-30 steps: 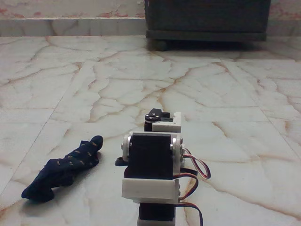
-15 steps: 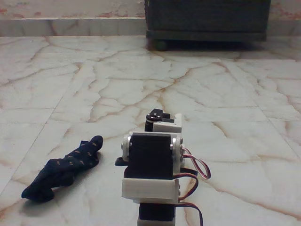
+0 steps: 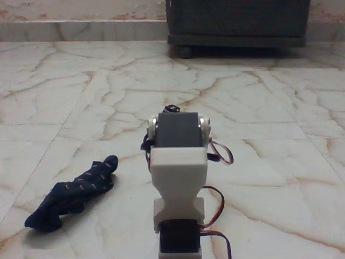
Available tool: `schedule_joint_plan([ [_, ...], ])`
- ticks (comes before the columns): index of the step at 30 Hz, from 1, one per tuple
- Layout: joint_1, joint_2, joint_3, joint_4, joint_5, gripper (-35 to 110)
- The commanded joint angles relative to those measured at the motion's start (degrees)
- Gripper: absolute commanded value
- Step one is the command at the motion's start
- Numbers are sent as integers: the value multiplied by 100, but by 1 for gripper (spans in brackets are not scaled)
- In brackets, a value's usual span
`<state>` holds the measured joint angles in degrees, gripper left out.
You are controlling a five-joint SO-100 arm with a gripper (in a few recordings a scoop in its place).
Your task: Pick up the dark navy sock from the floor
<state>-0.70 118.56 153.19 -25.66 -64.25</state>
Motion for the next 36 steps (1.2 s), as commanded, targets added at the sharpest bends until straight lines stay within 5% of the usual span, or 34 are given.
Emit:
schedule_joint_plan([
  [1, -97, -369, -554, 299, 290, 0],
  [17, -1494, -3920, -4693, 4614, 3507, 0],
  [28, -2549, -5871, -6601, 5071, 4412, 3],
  [36, -2892, -5335, -6478, 5695, 5124, 10],
])
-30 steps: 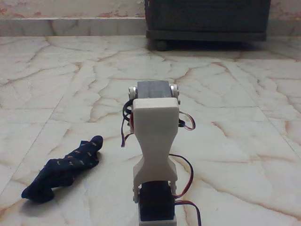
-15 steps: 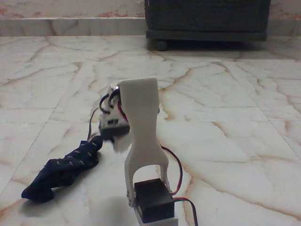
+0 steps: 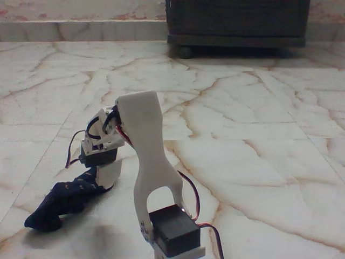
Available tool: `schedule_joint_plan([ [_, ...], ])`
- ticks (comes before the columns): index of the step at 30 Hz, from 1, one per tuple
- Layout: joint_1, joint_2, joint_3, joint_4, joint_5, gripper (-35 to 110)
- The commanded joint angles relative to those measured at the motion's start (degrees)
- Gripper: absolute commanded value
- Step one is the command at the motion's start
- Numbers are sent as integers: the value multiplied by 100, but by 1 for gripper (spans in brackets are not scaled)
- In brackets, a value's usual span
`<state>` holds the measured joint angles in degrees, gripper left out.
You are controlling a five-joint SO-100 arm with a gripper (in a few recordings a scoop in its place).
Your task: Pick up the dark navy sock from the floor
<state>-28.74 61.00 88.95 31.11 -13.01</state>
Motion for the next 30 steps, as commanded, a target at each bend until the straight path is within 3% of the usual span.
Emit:
schedule_joint_plan([
  [1, -123, 413, -62, 53, -193, 11],
  [8, -562, -272, -1345, 686, -369, 12],
  [16, -861, -1143, -2224, 1389, 729, 12],
  [27, -1239, -3146, -3533, 1204, 976, 11],
  [30, -1204, -3357, -3524, 615, 668, 10],
])
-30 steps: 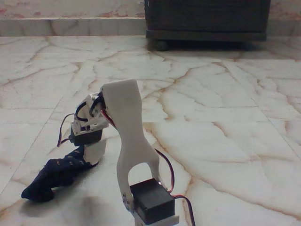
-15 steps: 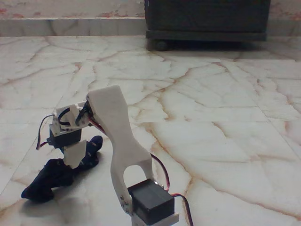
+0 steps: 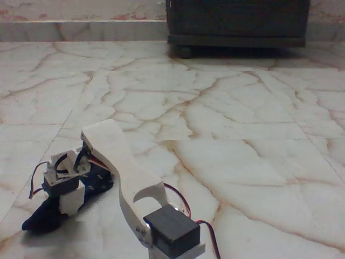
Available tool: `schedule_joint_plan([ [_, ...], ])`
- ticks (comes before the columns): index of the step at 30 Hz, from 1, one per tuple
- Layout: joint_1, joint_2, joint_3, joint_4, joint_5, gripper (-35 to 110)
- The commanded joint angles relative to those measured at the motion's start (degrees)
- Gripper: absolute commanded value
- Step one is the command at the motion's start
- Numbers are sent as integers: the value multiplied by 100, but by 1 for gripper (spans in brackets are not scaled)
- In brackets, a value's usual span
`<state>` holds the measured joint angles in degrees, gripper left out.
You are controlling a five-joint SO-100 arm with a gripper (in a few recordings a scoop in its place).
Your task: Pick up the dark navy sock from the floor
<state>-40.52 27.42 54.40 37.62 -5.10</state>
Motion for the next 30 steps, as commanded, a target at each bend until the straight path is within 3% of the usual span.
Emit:
schedule_joint_plan([
  [1, -18, 0, -62, -149, -246, 8],
  [11, 193, 229, 44, -88, -396, 0],
  [25, 976, 4482, 5335, -1793, -1512, 0],
  [30, 1600, 5906, 6337, -1556, -2610, 0],
])
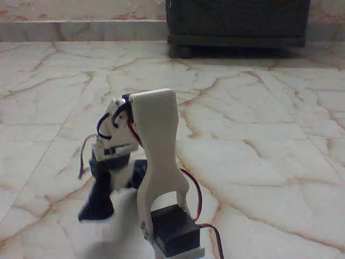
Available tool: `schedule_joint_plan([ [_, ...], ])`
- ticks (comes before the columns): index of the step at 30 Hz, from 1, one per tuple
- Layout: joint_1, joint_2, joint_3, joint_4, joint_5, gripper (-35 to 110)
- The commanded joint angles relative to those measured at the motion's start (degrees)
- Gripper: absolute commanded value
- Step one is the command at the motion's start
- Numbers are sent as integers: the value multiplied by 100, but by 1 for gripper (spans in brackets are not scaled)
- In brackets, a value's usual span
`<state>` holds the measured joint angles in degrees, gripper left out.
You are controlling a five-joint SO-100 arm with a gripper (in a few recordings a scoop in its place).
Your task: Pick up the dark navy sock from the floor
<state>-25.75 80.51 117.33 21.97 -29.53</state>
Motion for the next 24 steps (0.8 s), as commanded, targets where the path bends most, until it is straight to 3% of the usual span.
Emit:
schedule_joint_plan([
  [1, 193, 756, 158, 35, -220, 0],
  [11, 1160, 1942, 1301, -378, -1160, 0],
  [18, 1925, 2461, 2874, -2575, -2294, 0],
  [24, 2250, 5062, 4465, -2549, -2637, 0],
])
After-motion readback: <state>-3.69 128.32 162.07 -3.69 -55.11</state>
